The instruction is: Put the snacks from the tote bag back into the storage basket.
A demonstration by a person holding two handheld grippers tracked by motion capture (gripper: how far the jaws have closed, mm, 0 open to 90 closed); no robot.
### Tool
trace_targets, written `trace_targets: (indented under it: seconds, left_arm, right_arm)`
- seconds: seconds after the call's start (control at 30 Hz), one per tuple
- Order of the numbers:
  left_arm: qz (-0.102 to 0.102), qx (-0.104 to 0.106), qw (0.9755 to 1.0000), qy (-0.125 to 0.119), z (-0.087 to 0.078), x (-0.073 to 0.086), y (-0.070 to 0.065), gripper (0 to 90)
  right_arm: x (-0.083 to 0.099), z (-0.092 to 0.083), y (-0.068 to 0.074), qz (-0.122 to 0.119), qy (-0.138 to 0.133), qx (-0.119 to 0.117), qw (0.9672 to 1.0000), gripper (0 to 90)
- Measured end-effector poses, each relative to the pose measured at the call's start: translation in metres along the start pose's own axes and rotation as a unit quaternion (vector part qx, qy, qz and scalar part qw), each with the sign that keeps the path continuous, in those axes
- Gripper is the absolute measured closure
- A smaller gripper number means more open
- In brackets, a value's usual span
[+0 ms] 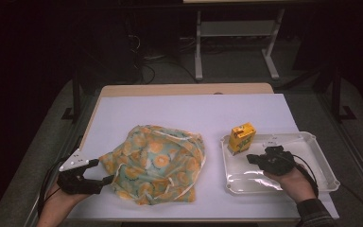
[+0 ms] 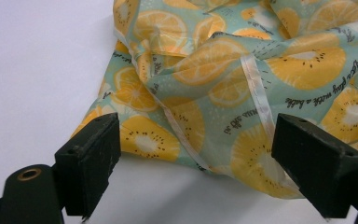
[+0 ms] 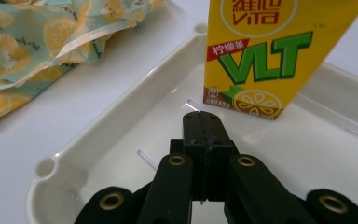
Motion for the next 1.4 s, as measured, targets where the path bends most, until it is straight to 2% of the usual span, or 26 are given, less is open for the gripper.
trace_targets:
  seconds: [0.27,0.43,0.7,0.87,1.4]
  left_arm:
    - [-0.013,0.013,0.9998,0.004,0.002,0.001,0.002,14.5]
    - [-0.009,0.012,0.9999,0.006,0.002,0.001,0.002,14.4]
    - [-0.012,0.014,0.9998,0.007,0.006,0.002,0.001,14.3]
    - [-0.011,0.016,0.9998,0.007,0.007,0.003,0.001,14.4]
    - [-0.012,0.018,0.9997,0.007,0.009,0.004,0.001,14.4]
  right_arm:
    - [-0.008,0.011,-0.002,-0.008,0.008,0.004,0.9999,89.4]
    - [-0.013,0.018,-0.005,-0.011,0.011,0.004,0.9999,89.5]
    - [-0.018,0.032,-0.01,-0.024,0.033,0.013,0.9991,89.5]
    - [-0.022,0.04,-0.013,-0.021,0.041,0.016,0.9988,89.5]
    - [-0.024,0.05,-0.016,-0.028,0.038,0.025,0.9986,89.5]
Point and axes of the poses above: each handheld gripper's, and its own axes: z roughly forward along the jaws, x roughly out of its underside, y roughly to its left, the point moved 4 cm from there along z, roughly forward along the jaws, and after that the axes turned 10 degrees about z, right-handed, at the moved point
